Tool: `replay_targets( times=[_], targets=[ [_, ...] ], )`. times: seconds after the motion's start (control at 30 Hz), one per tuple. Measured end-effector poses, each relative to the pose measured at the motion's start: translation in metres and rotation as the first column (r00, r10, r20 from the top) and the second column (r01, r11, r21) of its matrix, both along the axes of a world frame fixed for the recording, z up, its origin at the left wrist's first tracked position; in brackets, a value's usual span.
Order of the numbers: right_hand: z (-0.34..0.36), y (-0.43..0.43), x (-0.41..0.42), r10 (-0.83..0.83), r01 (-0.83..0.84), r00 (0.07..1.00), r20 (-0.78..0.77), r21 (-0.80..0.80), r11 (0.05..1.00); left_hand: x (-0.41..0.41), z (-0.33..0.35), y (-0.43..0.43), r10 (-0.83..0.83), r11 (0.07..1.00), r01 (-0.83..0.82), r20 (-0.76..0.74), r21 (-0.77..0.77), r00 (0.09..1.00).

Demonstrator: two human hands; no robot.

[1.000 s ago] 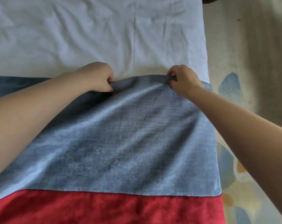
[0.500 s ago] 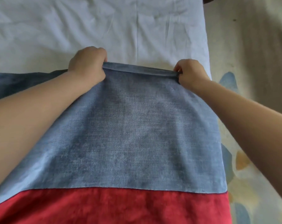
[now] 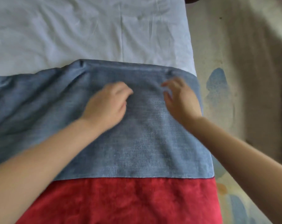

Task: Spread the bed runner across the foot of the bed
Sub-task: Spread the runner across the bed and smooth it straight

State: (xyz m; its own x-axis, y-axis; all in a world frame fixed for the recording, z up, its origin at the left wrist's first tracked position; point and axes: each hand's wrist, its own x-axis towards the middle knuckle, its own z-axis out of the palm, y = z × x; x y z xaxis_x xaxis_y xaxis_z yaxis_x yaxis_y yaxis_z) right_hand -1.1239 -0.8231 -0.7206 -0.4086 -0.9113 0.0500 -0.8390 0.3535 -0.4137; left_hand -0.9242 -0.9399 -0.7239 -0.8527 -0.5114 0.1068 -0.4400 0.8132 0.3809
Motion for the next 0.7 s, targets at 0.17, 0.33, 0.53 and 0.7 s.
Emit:
replay_targets(
  times=[0.17, 0.33, 0.53, 0.7],
  targets=[
    [-0.022, 0.092, 0.046, 0.263, -0.245, 0.953, -0.151, 0.131, 0.961, 0.022, -0.023, 0.08, -0.263, 0.964, 0.267, 0.128, -0.013, 0.956],
    [-0.036, 0.108, 0.055, 0.281, -0.243, 0.941, -0.191, 0.198, 0.95, 0.021, -0.026, 0.096, -0.146, 0.986, 0.159, 0.226, -0.042, 0.963],
    [-0.011, 0.121, 0.082, 0.208, -0.163, 0.966, -0.152, 0.268, 0.949, 0.037, -0.001, 0.138, -0.08, 0.996, 0.086, 0.251, -0.012, 0.965],
    [0.015, 0.182, 0.143, 0.24, -0.223, 0.967, -0.087, 0.168, 0.96, 0.088, 0.006, 0.188, -0.167, 0.986, 0.165, 0.206, 0.03, 0.964]
  ],
)
